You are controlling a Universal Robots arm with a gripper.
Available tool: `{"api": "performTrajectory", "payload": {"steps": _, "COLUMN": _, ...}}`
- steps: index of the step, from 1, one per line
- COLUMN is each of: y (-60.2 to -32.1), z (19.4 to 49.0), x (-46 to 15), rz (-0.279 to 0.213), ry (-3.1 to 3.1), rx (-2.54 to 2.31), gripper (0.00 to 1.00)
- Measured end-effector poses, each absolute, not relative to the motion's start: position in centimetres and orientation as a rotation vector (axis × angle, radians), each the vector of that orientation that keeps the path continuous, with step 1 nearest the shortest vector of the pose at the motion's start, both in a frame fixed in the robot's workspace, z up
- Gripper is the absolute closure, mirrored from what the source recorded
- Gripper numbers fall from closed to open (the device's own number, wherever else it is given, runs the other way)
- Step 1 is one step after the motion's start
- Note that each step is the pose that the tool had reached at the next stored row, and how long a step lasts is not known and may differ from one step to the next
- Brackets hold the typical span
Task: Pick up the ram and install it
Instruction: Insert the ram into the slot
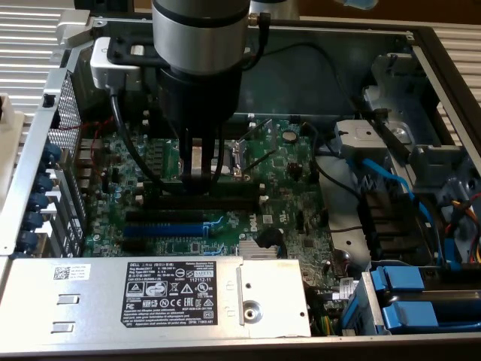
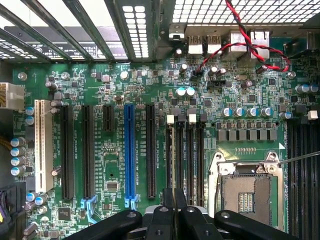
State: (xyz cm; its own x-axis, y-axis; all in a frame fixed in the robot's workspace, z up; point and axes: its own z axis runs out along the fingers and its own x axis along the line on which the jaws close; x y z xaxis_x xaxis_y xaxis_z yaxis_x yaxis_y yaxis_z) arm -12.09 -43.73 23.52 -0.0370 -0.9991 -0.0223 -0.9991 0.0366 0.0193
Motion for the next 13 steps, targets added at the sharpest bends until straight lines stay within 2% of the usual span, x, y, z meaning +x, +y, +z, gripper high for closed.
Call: {"api": "performTrajectory", "payload": {"steps": 13, "y": -43.71, "z": 23.49, "x": -12.12, "rz": 0.046, "ry": 2.259, "rx": -2.178, "gripper": 0.88}}
